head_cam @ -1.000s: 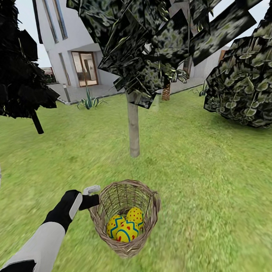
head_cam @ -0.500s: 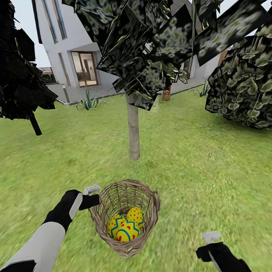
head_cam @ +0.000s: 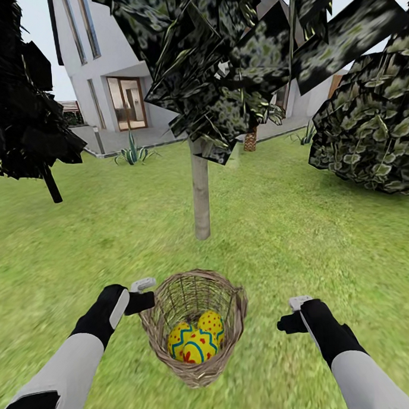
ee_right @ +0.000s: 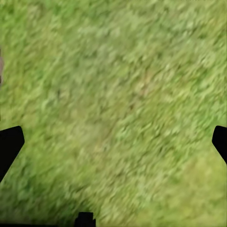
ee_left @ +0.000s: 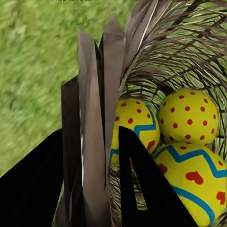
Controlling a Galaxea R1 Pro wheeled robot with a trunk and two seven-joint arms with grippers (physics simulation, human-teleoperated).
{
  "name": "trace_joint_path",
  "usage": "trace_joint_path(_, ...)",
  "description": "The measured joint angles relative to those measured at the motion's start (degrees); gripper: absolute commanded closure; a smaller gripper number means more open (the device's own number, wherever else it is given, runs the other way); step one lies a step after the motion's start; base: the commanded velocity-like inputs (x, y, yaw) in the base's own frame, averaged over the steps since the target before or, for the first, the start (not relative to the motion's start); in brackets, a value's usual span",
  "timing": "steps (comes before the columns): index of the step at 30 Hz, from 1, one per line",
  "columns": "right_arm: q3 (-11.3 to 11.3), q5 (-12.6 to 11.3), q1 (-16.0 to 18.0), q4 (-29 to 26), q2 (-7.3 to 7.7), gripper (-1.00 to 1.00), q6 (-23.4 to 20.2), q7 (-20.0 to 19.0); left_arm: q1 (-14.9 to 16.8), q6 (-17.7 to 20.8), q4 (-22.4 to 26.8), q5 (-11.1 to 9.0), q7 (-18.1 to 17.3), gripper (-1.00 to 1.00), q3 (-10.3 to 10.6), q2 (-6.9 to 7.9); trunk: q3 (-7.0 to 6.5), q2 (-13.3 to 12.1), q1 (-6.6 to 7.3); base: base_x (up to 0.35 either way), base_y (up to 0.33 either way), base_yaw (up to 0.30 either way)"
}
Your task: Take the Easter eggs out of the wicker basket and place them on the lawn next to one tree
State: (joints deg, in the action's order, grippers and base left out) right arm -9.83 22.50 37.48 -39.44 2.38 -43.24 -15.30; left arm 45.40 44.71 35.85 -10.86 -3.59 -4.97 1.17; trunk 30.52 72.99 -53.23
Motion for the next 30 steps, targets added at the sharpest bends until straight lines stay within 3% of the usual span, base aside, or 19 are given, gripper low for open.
trace_joint_path(3, 0.05, -0.05, 0.02, -0.08, 0.02, -1.00, 0.07, -0.04, 0.00, -0.08, -0.03, -0.90, 0.09, 1.00, -0.09, 0.17, 0.54, 1.20, -0.66, 0.000, 0.000, 0.000)
trace_joint_path(6, -0.09, -0.02, -0.02, -0.31, 0.10, -1.00, 0.62, -0.01, -0.01, -0.31, -0.32, 0.06, 0.13, 1.00, -0.05, 0.03, 1.08, 2.41, -1.32, 0.000, 0.000, 0.000)
trace_joint_path(8, 0.06, 0.00, -0.12, -0.06, 0.09, -1.00, 0.75, -0.07, 0.02, -0.29, 0.02, -0.86, 0.25, 1.00, -0.32, 0.35, 1.43, 3.21, -1.76, 0.000, 0.000, 0.000)
trace_joint_path(12, 2.24, 0.01, -0.33, 0.05, 0.04, -1.00, 0.78, 0.25, 0.00, -0.26, -0.59, -0.49, 1.51, 1.00, -0.26, 0.10, 2.16, 4.82, -2.63, 0.043, 0.000, 0.000)
trace_joint_path(15, 2.34, 0.09, -0.51, 0.06, 0.09, -1.00, 0.78, 0.29, 0.00, -0.24, -0.56, 0.23, 3.35, 1.00, -0.33, 0.03, 2.69, 6.02, -3.28, 0.165, 0.000, 0.000)
trace_joint_path(24, 2.36, 0.07, -0.68, 0.68, 0.19, -1.00, 0.78, 0.43, 0.00, -0.26, -0.51, -0.54, 3.57, 1.00, -0.60, 0.35, 4.31, 9.63, -5.27, 0.050, 0.000, 0.000)
trace_joint_path(26, 2.36, 0.02, -0.68, 0.69, 0.24, -1.00, 0.81, 0.39, 0.03, -0.38, -0.45, -0.99, 3.60, 1.00, -0.85, 1.33, 4.66, 10.43, -5.71, 0.000, 0.000, 0.000)
trace_joint_path(28, 2.36, -0.06, -0.68, 0.74, 0.20, -1.00, 0.87, 0.39, 0.00, -0.39, -0.52, 0.88, 3.65, 1.00, -0.76, 1.65, 5.03, 11.23, -6.15, 0.000, 0.000, 0.000)
trace_joint_path(30, 2.36, -0.17, -0.68, 0.76, 0.25, -1.00, 0.87, 0.37, 0.00, -0.42, -0.58, -0.22, 3.63, 1.00, -0.84, 1.76, 5.39, 12.04, -6.59, 0.062, 0.000, 0.000)
